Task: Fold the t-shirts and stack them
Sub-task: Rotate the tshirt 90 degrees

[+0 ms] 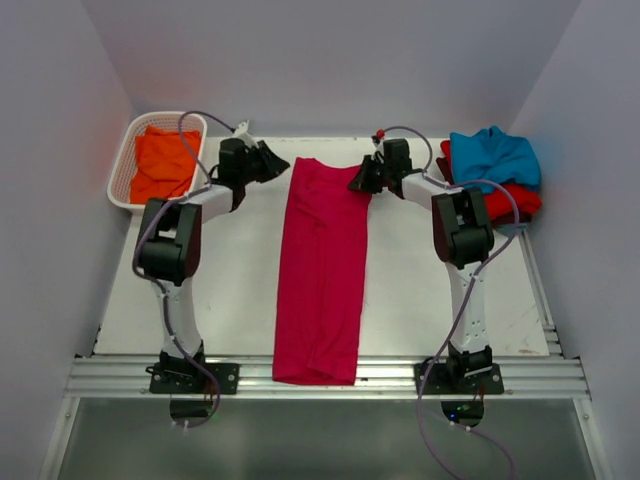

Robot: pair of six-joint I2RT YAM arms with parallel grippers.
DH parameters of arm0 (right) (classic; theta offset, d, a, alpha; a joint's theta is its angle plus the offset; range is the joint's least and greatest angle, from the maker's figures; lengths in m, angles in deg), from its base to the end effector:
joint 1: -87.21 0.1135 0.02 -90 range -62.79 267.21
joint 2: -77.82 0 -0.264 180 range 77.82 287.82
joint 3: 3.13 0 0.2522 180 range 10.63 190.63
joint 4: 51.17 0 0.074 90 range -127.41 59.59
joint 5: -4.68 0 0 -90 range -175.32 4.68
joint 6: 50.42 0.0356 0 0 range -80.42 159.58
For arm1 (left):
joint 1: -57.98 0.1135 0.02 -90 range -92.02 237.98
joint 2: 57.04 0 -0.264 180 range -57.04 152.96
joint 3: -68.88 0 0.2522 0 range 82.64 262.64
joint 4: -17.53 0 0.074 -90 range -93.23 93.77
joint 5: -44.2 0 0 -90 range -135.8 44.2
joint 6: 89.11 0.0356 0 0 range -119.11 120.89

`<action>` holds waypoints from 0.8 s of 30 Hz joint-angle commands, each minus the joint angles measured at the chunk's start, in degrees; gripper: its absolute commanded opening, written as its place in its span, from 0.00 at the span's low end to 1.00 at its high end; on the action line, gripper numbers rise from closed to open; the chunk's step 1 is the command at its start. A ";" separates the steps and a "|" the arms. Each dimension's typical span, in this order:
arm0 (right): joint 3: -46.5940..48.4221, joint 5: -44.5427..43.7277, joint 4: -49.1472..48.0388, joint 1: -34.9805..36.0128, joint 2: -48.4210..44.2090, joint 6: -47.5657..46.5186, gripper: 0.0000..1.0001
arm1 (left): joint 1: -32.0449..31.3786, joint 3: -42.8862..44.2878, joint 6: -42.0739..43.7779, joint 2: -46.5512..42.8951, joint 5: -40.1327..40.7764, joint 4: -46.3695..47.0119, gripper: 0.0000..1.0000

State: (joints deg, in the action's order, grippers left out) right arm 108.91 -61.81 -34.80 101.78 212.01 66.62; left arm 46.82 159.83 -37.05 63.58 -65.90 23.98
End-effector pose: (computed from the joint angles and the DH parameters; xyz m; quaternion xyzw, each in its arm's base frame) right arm 0.5007 0.1448 0.1413 0.0078 0.8863 0.3226 0.3323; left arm 0.4610 -0.1034 0.1735 -0.0970 0.8220 -0.3577 0.4324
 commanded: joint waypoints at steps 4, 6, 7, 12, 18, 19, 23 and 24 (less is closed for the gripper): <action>-5.91 0.66 -14.39 -0.59 -16.14 1.86 0.18 | 0.52 -2.56 2.86 -17.16 -0.38 8.28 0.41; -5.91 0.93 -10.98 -0.51 -18.95 2.04 0.32 | 0.26 -5.62 2.60 -20.15 -1.86 4.60 0.42; -6.08 0.93 -9.22 -0.24 -19.84 1.78 0.35 | 0.09 -6.86 2.60 -20.85 -2.14 3.27 0.42; -11.25 -5.90 4.67 1.78 -25.72 0.02 0.20 | -1.23 -18.18 1.46 -25.51 -2.58 -4.02 0.27; -28.56 -11.63 7.15 7.13 -36.53 0.64 0.00 | -7.12 -31.46 1.98 -30.70 -3.27 -2.72 0.01; -32.76 -12.16 7.14 8.27 -39.33 1.07 0.00 | -8.52 -32.96 2.07 -32.10 -3.11 -2.72 0.00; -42.19 -13.83 6.53 15.73 -45.24 3.09 0.00 | -11.60 -41.05 2.42 -36.85 -3.28 0.97 0.00; -43.51 -14.36 6.96 16.80 -46.03 4.06 0.00 | -12.30 -43.41 2.42 -37.73 -3.54 0.97 0.00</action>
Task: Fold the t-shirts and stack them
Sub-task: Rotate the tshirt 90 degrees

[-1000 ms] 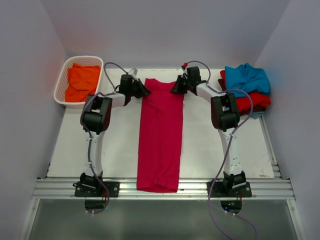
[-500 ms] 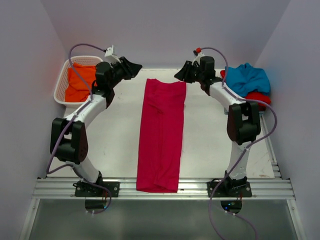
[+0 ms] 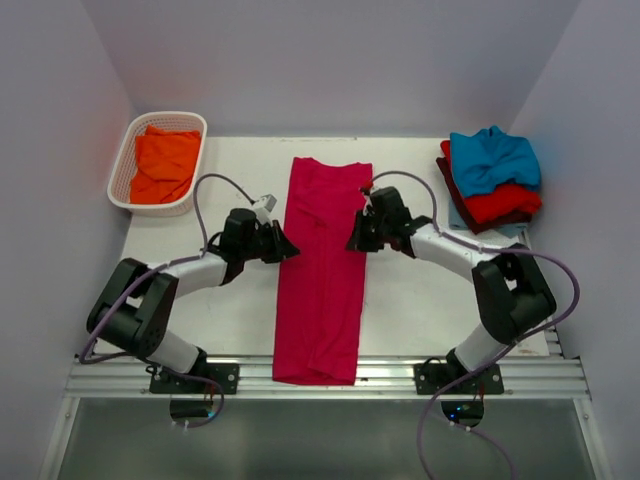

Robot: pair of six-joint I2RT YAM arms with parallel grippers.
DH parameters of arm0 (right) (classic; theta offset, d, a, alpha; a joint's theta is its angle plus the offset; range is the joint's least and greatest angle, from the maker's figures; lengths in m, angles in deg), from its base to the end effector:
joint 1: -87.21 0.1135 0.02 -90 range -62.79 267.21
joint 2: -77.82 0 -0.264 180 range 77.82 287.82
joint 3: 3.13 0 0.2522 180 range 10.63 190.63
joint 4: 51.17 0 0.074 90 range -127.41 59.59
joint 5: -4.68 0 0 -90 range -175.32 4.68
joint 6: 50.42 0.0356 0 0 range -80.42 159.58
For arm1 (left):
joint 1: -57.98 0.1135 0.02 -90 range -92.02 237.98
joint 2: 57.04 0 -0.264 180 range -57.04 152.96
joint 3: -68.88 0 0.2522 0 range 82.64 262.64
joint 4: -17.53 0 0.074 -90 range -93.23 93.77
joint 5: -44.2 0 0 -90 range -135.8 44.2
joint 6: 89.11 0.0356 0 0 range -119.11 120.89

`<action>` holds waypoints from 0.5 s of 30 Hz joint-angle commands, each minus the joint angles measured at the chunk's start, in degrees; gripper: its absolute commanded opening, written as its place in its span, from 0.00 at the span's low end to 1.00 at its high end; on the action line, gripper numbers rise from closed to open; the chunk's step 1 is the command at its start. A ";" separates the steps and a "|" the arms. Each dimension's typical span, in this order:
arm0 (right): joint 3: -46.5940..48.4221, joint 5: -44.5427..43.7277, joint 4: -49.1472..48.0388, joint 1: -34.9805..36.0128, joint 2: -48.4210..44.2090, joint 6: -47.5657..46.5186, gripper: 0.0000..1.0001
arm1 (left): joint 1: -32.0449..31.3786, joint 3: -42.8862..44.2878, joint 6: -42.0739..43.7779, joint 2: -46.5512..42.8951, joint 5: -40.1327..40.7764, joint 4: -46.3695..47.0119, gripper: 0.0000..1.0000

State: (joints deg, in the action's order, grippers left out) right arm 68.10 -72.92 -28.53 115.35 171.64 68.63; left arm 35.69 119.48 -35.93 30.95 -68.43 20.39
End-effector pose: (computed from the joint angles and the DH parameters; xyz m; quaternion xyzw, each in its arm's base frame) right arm 0.3024 0.1704 0.2028 -0.0338 0.9195 0.2689 0.2846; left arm 0.2716 -0.1261 0.1636 -0.0192 0.8725 -0.3762 0.3113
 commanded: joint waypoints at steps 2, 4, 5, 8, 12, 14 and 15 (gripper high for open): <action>-6.22 -4.31 1.22 5.34 -7.06 2.93 0.00 | -1.71 -5.97 1.22 -7.30 -0.92 4.47 0.00; -8.59 -5.72 1.31 6.13 -6.64 4.07 0.00 | -2.85 -7.83 0.70 -7.74 0.22 4.73 0.00; -9.13 -6.16 1.22 6.14 -5.42 4.42 0.00 | -3.29 -8.44 0.35 -7.31 0.74 5.00 0.00; -8.35 -8.70 2.01 6.14 -0.42 4.69 0.00 | -4.17 -10.21 -0.89 -3.71 1.36 7.45 0.00; -2.74 -12.22 3.59 6.05 6.70 4.17 0.00 | -4.79 -8.54 -0.89 5.24 2.33 10.53 0.00; 0.34 -14.68 5.35 5.52 9.96 3.81 0.00 | -4.79 -5.57 -0.36 8.07 2.94 10.71 0.00; 3.23 -15.47 6.05 5.43 12.85 3.64 0.00 | -4.79 -4.42 -0.01 10.25 3.38 10.36 0.00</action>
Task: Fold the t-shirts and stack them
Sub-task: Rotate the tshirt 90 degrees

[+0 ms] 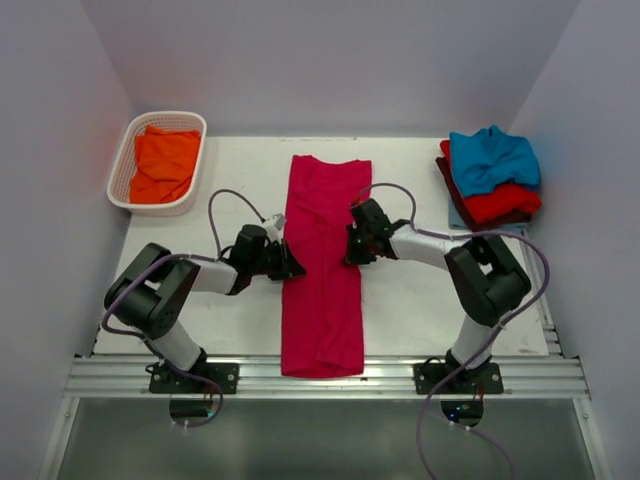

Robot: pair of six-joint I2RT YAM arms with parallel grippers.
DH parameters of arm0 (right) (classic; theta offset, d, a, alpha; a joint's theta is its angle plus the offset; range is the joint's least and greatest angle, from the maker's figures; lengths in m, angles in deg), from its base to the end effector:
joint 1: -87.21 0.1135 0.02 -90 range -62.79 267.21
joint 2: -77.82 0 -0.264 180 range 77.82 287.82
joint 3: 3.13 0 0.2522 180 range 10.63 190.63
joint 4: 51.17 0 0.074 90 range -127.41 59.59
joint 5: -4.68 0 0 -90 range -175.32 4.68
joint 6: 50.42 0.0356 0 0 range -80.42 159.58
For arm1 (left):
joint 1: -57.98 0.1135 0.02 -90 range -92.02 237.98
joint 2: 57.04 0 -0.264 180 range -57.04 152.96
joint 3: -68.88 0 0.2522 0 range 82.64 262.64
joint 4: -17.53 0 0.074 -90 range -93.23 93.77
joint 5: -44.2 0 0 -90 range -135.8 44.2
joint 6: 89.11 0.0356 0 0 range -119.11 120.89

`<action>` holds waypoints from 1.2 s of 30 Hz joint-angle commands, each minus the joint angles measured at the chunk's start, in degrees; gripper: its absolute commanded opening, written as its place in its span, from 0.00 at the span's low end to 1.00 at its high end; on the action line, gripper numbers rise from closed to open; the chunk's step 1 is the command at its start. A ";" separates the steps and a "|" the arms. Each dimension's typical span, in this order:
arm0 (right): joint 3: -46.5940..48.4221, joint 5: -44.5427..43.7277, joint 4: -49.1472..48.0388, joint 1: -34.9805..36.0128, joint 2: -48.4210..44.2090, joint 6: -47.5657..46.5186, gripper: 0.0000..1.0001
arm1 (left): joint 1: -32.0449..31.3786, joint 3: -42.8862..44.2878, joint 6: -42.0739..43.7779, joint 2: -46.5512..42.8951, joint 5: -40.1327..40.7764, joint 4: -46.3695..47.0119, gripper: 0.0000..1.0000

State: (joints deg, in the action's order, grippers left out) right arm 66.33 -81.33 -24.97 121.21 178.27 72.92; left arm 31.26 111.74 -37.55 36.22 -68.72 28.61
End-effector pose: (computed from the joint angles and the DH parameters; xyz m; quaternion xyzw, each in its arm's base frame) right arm 0.2833 0.1941 0.1512 -0.0154 0.9586 0.1843 0.2164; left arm 0.2424 -0.1376 0.1151 -0.0058 0.8898 -0.3772 0.2568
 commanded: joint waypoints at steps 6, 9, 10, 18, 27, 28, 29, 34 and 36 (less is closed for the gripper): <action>16.07 -12.07 5.39 -3.50 11.17 -2.84 0.00 | 0.17 16.67 6.35 11.76 8.32 -4.17 0.00; 21.71 -14.96 7.85 -4.90 12.14 -4.94 0.00 | 2.10 23.35 8.20 13.44 9.02 -8.04 0.00; 22.95 -15.85 8.55 -5.52 12.14 -5.48 0.00 | 2.63 24.67 8.81 13.79 9.29 -9.01 0.00; 24.03 -15.25 10.50 -7.19 6.10 -7.68 0.00 | 5.89 26.80 9.08 9.51 7.19 -12.98 0.00; 1.66 -2.08 12.68 -6.58 -20.87 -6.54 0.47 | -0.43 9.25 2.15 -17.88 -0.08 -23.34 0.59; -1.09 -1.01 14.08 -6.05 -27.34 -6.01 0.50 | -0.79 6.26 -0.04 -20.71 -0.98 -24.65 0.62; -3.56 -0.04 15.14 -5.96 -30.36 -5.31 0.51 | -1.66 0.23 -1.28 -23.53 -2.73 -24.66 0.63; -18.33 6.02 23.21 -4.73 -46.81 2.68 0.54 | -4.65 -13.00 -8.05 -42.52 -4.42 -34.30 0.72; -23.33 8.04 24.63 -4.03 -52.70 6.72 0.53 | -4.92 -14.94 -8.93 -46.91 -4.42 -37.05 0.73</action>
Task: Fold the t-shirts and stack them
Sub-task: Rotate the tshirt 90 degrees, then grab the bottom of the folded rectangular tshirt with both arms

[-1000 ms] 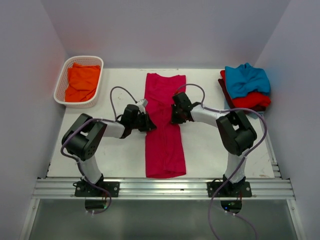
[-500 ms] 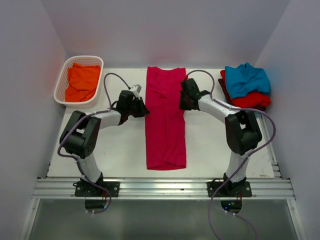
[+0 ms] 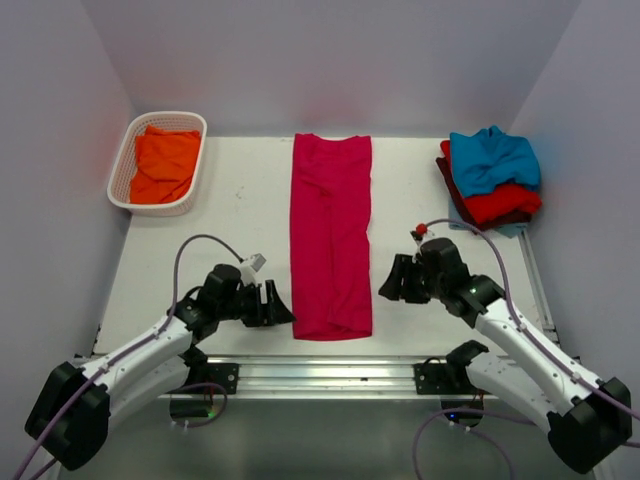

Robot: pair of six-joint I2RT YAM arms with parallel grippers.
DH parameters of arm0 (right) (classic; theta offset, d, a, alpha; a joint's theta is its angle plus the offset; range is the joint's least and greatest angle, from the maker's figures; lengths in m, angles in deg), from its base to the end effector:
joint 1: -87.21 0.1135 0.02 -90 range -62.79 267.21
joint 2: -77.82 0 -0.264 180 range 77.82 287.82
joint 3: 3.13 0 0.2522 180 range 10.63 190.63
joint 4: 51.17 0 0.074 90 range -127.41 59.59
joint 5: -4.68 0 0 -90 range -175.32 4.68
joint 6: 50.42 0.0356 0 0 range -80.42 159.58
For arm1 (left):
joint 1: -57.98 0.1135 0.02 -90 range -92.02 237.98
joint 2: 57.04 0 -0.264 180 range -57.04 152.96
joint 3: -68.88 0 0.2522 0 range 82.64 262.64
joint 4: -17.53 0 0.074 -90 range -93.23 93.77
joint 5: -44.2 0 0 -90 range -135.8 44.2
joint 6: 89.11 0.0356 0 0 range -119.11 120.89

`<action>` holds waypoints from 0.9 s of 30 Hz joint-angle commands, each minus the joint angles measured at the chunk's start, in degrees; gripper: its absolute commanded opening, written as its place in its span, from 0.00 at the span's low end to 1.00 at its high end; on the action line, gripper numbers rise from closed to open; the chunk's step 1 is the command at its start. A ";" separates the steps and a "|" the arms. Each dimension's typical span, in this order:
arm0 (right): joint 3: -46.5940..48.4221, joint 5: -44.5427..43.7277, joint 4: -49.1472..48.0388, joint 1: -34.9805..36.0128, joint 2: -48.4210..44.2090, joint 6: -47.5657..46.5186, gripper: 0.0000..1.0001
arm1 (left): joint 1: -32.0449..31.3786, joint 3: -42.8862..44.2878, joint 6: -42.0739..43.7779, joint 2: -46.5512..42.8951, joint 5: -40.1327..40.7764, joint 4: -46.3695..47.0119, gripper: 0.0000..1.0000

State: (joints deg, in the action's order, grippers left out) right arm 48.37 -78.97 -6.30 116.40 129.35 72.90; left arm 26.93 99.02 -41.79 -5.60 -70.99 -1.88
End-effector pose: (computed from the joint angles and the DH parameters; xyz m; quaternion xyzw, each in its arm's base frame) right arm 0.1600 0.0939 0.2429 0.0120 0.9223 0.2424 0.3008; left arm 0.1386 -0.1011 0.1590 0.0006 0.8917 -0.4027 0.2067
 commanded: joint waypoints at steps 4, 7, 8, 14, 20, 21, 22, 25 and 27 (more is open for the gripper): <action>-12.94 10.70 3.96 1.66 -8.98 12.73 0.51 | -0.94 -8.02 -7.50 -7.58 -3.20 -5.96 0.73; -16.37 12.28 2.91 2.10 -9.25 14.49 0.50 | -1.03 -9.69 -8.21 -7.15 -3.29 -4.20 0.73; -17.16 13.50 2.12 2.10 -9.17 15.54 0.51 | -1.03 -9.96 -8.47 -6.80 -3.11 -3.41 0.73; -21.39 13.69 -4.47 2.45 -5.31 17.39 0.50 | -2.17 -10.85 -10.94 -1.00 0.39 2.40 0.73; -23.15 12.99 -14.32 3.06 3.13 18.45 0.50 | -3.75 -9.62 -11.82 8.92 4.44 4.77 0.73; -23.06 12.73 -16.15 3.41 4.10 18.36 0.50 | -4.02 -9.53 -12.16 9.98 4.88 6.86 0.72; -22.88 12.11 -17.04 3.68 6.02 18.36 0.50 | -4.28 -9.27 -12.34 10.95 5.50 7.58 0.72; -22.53 11.76 -21.00 4.29 9.19 18.62 0.50 | -5.33 -8.65 -13.22 14.47 6.03 10.03 0.72; -22.62 11.23 -23.71 4.91 12.44 18.80 0.49 | -5.95 -8.12 -13.83 17.02 6.91 11.27 0.72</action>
State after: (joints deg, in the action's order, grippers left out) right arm 26.93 -62.97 -26.47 120.42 137.52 92.15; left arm 22.03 92.97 -57.18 6.73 -73.88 14.36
